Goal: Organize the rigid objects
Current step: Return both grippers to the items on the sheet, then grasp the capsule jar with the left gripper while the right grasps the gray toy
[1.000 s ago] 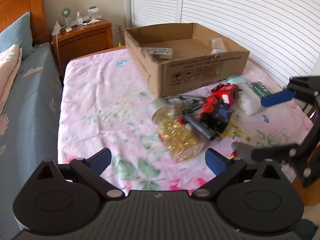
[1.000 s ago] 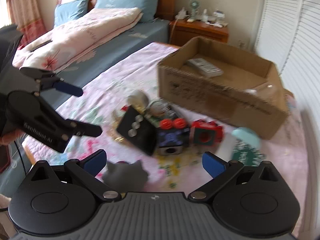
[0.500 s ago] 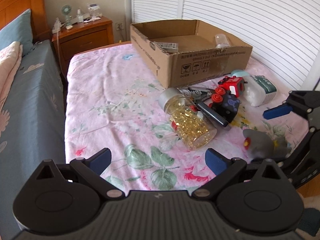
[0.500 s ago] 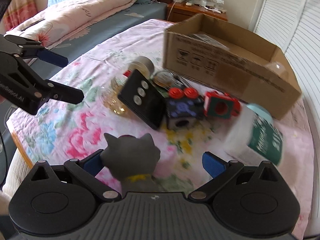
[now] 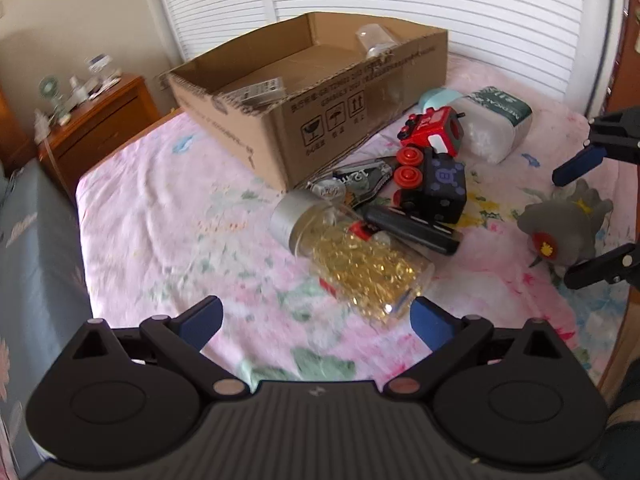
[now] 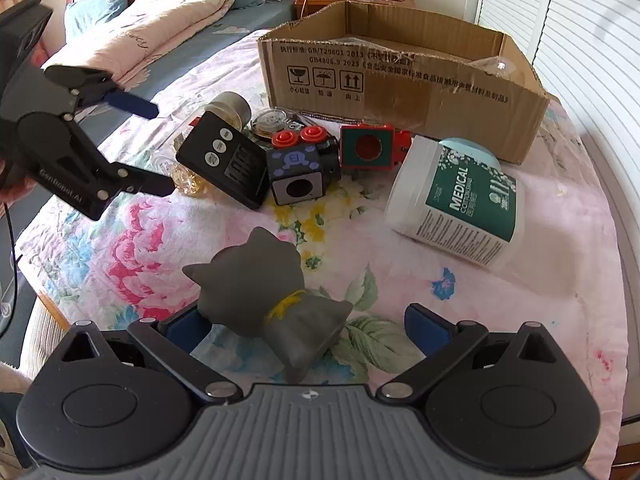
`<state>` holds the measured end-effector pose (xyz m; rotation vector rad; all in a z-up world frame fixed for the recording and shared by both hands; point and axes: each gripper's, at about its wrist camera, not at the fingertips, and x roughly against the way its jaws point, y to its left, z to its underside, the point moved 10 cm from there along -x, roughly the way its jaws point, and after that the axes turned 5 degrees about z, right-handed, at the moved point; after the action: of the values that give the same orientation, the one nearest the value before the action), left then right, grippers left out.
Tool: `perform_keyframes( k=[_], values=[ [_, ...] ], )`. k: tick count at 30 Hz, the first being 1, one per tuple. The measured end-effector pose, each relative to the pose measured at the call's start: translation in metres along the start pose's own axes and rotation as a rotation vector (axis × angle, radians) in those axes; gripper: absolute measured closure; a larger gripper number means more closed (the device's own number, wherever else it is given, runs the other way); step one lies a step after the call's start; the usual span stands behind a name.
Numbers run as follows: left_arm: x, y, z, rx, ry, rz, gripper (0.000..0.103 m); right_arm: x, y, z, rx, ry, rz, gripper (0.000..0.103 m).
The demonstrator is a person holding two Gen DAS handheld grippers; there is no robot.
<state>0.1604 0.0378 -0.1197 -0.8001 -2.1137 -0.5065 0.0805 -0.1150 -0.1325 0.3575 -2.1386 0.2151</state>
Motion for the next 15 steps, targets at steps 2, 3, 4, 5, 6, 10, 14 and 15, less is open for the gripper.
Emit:
perform_keyframes(
  k=[2,3,4,5,6,10,14,15],
  values=[
    [-0.004,-0.002,-0.005,-0.039,-0.001,0.021,0.003,-0.001,-0.001,0.001,-0.001,-0.005,-0.002,0.000],
    [-0.006,-0.003,-0.009,-0.059,-0.002,0.031,0.003,-0.001,-0.001,0.001,0.000,-0.006,-0.003,0.000],
    [-0.009,-0.005,-0.011,-0.082,-0.003,0.040,0.003,-0.001,0.000,0.002,0.002,-0.007,-0.004,0.000],
    [-0.012,-0.006,-0.014,-0.106,-0.004,0.048,0.003,0.000,0.000,0.002,0.003,-0.008,-0.005,0.000],
    [-0.015,-0.008,-0.017,-0.127,-0.005,0.056,0.003,0.000,0.000,0.003,0.004,-0.009,-0.006,0.000],
    [-0.024,-0.009,-0.027,-0.127,-0.010,0.099,0.003,0.002,-0.001,0.005,0.012,-0.004,0.003,0.000],
    [-0.030,-0.008,-0.034,-0.109,-0.023,0.111,0.004,0.003,-0.001,0.009,0.028,0.009,0.021,0.000],
    [-0.030,-0.008,-0.034,-0.099,-0.021,0.121,0.005,0.004,-0.002,0.011,0.035,0.013,0.028,0.000]
  ],
)
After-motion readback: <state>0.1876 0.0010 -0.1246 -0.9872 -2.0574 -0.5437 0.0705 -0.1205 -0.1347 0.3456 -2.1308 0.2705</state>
